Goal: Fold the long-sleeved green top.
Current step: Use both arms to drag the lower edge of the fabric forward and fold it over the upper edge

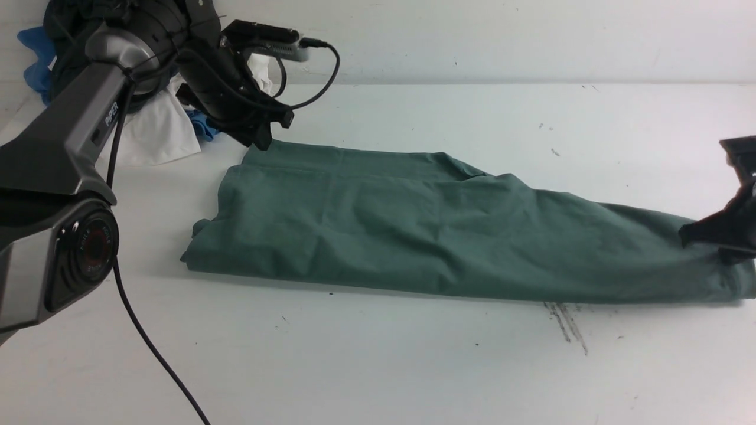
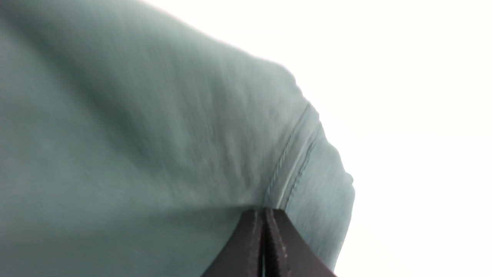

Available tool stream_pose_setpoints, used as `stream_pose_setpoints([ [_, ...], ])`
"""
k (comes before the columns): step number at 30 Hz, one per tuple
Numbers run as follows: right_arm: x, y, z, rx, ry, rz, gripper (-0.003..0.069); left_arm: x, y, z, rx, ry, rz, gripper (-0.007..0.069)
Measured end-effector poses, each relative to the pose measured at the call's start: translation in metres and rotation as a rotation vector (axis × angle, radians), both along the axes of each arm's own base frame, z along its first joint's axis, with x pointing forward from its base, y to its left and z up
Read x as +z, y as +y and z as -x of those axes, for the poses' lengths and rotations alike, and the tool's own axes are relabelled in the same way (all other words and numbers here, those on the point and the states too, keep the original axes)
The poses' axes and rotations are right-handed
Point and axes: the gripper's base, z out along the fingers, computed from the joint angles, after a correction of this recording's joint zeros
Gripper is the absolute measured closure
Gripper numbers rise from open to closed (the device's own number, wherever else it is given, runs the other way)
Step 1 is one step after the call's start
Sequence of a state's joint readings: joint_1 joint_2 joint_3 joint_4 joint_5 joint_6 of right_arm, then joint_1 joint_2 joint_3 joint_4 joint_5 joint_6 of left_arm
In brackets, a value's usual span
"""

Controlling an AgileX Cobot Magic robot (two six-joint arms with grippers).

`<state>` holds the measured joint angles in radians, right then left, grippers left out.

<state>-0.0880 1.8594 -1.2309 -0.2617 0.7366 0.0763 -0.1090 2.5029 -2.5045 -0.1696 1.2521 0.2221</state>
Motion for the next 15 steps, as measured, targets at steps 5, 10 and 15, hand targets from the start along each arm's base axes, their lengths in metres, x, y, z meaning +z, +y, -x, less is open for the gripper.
stream_pose_setpoints([
  [5, 0.023, 0.023, 0.003, 0.048, -0.063, -0.051, 0.0649, -0.040, 0.036, -0.010, 0.081, 0.077, -0.005, 0.0228],
  [10, 0.024, 0.043, 0.003, 0.112, -0.060, -0.089, 0.0650, -0.062, 0.045, -0.013, 0.092, 0.107, -0.002, 0.0262],
  [15, 0.024, 0.055, 0.002, 0.149, -0.066, -0.122, 0.0650, -0.064, 0.037, -0.017, 0.037, 0.061, 0.076, 0.0461],
])
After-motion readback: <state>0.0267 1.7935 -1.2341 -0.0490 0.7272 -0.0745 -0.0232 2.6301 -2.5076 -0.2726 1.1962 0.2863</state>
